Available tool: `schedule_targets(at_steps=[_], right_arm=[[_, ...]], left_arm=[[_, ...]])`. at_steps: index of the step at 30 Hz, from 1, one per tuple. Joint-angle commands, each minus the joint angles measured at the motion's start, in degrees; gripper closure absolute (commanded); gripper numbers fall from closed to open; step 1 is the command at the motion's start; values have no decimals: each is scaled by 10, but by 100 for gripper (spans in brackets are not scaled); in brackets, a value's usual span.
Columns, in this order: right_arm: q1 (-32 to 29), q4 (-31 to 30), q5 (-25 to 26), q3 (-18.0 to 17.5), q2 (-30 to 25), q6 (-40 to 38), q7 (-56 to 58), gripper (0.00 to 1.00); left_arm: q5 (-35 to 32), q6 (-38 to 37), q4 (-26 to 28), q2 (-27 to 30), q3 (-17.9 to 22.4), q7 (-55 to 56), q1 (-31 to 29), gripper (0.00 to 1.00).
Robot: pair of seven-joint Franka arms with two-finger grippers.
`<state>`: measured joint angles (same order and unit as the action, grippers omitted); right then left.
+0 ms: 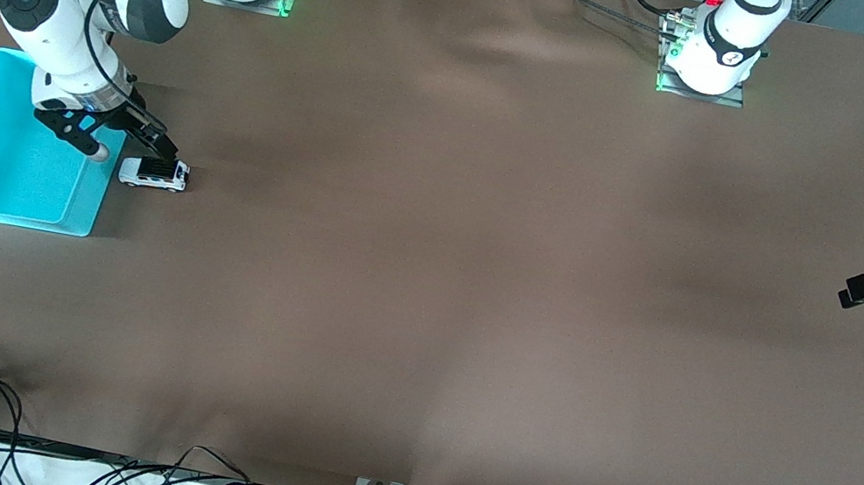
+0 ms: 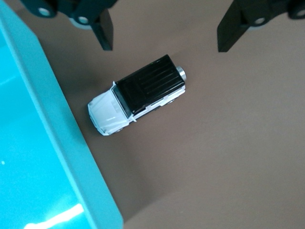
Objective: Wind and store white jeep toy
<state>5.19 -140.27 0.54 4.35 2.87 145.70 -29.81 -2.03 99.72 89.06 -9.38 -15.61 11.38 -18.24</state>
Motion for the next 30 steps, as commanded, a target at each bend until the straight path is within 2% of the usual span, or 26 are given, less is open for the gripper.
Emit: schedule_targets(at_steps=[1, 15, 24, 30], right_arm=[[-3, -7, 2, -2, 12, 22, -81, 0], [-11, -7, 3, -1, 42, 36, -171, 0], [-20, -3, 3, -2, 83, 94, -259, 0], [-20, 1, 3, -2, 99, 101, -301, 0]], left_arm=[[15, -11, -10, -3, 1, -10, -2, 0], [15, -12, -10, -5, 1, -10, -2, 0], [16, -11, -10, -6, 1, -10, -2, 0], [16, -12, -10, -6, 1, -10, -2, 0]])
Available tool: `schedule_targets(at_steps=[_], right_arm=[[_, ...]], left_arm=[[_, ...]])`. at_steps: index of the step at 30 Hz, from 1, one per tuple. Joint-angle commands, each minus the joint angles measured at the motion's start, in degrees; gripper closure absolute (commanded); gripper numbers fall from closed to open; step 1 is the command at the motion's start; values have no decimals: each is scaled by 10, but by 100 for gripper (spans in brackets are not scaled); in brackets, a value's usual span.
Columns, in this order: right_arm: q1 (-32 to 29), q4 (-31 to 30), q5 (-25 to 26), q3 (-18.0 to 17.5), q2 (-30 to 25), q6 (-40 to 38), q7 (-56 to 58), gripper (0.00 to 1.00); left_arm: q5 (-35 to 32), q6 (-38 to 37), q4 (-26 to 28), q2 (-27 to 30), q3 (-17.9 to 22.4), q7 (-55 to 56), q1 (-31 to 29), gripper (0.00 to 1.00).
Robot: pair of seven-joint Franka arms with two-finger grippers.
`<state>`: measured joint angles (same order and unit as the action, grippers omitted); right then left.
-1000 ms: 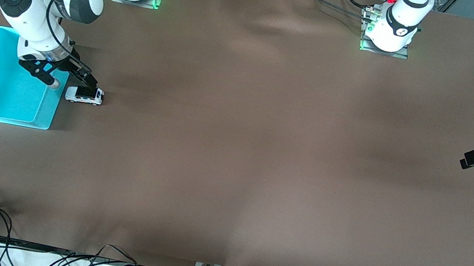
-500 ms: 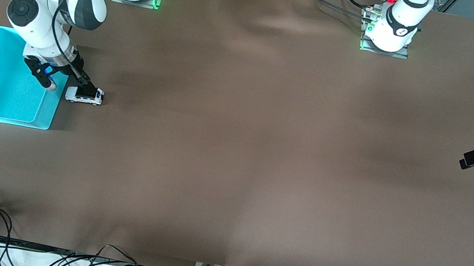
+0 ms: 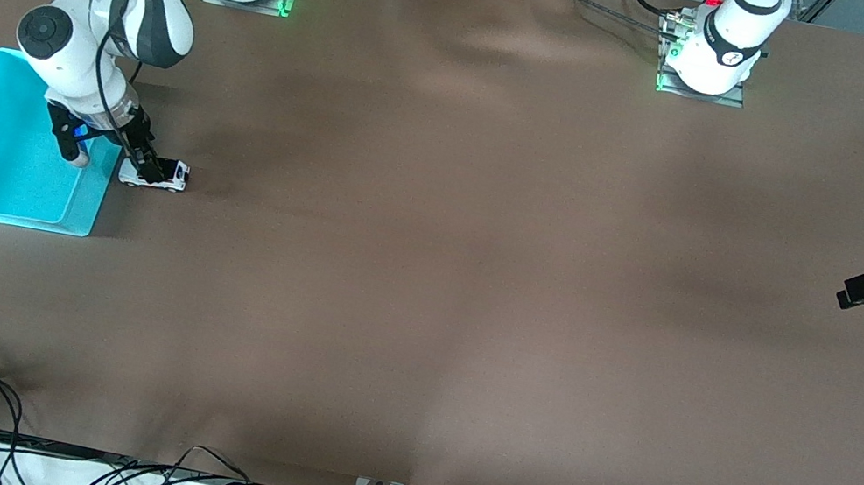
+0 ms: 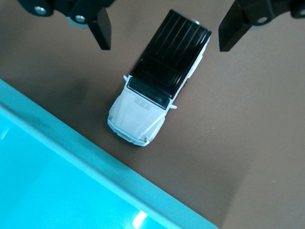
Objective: Wind and store white jeep toy
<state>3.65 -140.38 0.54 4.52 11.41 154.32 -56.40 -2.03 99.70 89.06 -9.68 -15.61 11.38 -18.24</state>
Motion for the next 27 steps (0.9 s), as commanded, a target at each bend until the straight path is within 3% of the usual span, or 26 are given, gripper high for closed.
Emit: schedule_targets(at_steps=[1, 11, 27], right_arm=[[-5, 2, 3, -4, 14, 15, -35, 0], [-4, 22, 9, -4, 45, 35, -114, 0], [-4, 36, 8, -4, 59, 34, -119, 0]], left_arm=[[16, -11, -10, -3, 1, -10, -2, 0], [16, -12, -10, -3, 1, -10, -1, 0], [16, -12, -10, -3, 1, -10, 1, 0]])
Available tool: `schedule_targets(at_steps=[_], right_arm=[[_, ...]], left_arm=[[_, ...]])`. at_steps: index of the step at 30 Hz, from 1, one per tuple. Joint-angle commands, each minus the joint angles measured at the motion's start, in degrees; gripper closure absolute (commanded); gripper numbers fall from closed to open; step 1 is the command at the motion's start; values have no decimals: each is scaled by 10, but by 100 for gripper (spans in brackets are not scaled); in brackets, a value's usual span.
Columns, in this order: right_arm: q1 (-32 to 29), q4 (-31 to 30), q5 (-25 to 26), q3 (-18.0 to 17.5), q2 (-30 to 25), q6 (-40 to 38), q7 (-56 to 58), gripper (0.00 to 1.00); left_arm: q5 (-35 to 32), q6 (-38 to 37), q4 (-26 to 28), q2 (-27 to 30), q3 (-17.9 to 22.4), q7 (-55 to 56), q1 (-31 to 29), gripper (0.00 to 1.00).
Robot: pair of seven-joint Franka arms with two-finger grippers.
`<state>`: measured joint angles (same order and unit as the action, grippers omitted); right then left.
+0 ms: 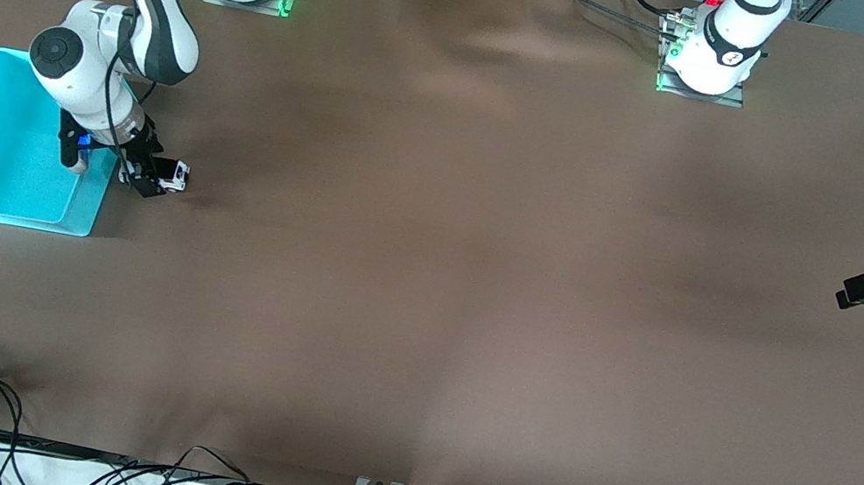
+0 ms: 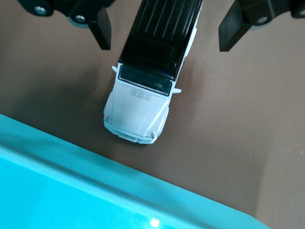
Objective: Wind and store white jeep toy
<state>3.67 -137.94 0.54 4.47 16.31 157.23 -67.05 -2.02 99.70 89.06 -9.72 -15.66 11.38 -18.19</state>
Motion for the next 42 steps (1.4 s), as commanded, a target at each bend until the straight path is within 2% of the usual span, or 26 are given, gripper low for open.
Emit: schedule_targets(at_steps=[1, 4, 6, 9, 15, 16, 27, 33, 42], right_arm=[[-4, 12, 7, -3, 10, 5, -12, 0], [-4, 12, 7, -3, 10, 5, -12, 0], [-4, 12, 6, -3, 10, 5, -12, 7], [-4, 12, 5, -3, 10, 5, -21, 28], [-4, 12, 9, -3, 10, 4, -38, 94], [-4, 12, 9, -3, 9, 4, -38, 100], [-5, 11, 11, -4, -3, 2, -30, 100], [-6, 11, 10, -4, -25, -3, 18, 100], [-14, 29, 8, -3, -69, -77, 55, 100]], left_arm=[[16, -12, -10, -3, 1, -10, 1, 0], [16, -11, -10, -3, 1, -10, 1, 0], [16, -11, -10, -3, 1, -9, 1, 0], [16, -12, -10, -3, 1, -9, 1, 0], [16, -12, -10, -3, 1, -9, 1, 0], [16, -12, -10, -3, 1, -9, 1, 0], [16, -11, -10, -3, 1, -10, 1, 0], [16, -12, -10, -4, 1, -9, 1, 0], [16, -12, -10, -4, 1, -9, 1, 0]])
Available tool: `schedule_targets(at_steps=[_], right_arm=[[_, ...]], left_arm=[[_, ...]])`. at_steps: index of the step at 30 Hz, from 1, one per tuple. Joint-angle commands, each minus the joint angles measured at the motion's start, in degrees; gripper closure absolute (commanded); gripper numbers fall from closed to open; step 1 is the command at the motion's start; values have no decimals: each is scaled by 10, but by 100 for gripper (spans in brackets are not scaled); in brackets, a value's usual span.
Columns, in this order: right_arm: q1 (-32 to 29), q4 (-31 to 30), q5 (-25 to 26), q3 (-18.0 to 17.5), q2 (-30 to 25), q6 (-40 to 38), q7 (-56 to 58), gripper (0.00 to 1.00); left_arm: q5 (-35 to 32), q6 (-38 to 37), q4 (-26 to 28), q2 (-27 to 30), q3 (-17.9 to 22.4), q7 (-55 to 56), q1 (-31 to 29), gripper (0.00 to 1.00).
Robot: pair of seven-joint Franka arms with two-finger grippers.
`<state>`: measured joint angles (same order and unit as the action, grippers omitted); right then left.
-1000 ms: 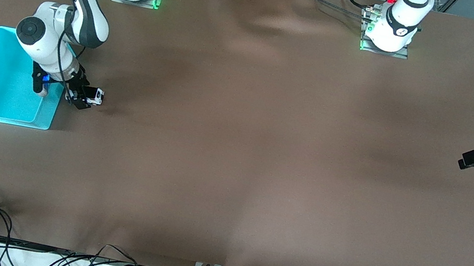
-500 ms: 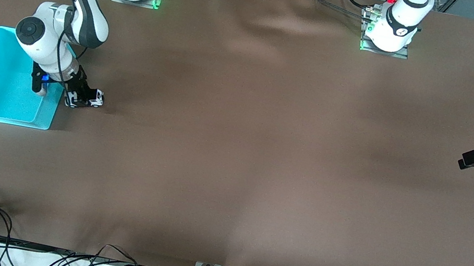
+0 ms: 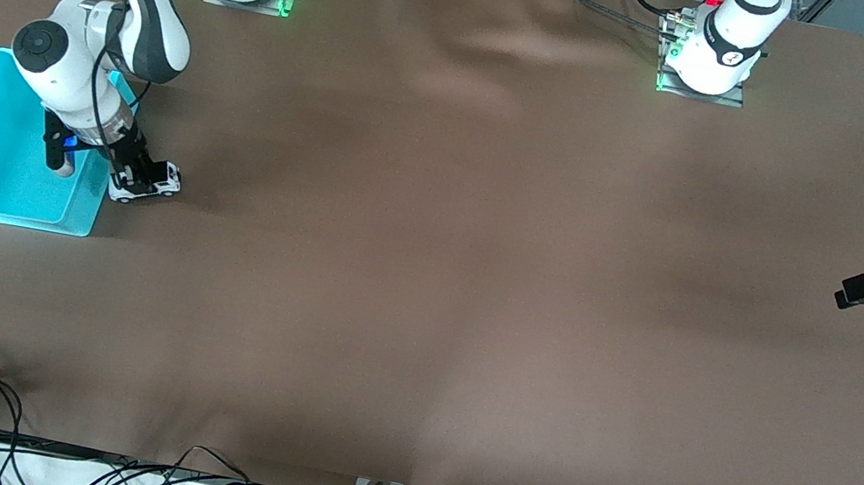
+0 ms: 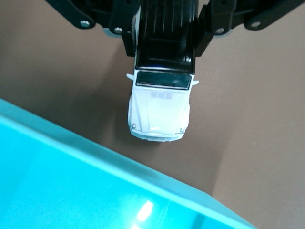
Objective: Wind and store white jeep toy
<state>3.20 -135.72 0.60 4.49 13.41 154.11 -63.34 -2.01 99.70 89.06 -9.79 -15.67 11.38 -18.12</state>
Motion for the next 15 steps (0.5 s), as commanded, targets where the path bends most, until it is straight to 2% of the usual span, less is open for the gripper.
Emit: schedule_targets(at_steps=[1, 9, 15], right_arm=[[-9, 9, 6, -4, -46, -55, 18, 100], [-8, 43, 5, -12, -95, -176, 67, 100], [-8, 49, 3, -13, -122, -205, 158, 100]], left_arm=[[16, -12, -10, -3, 1, -9, 0, 0], [16, -12, -10, -3, 1, -9, 0, 0], [16, -12, -10, -3, 1, -9, 0, 0]])
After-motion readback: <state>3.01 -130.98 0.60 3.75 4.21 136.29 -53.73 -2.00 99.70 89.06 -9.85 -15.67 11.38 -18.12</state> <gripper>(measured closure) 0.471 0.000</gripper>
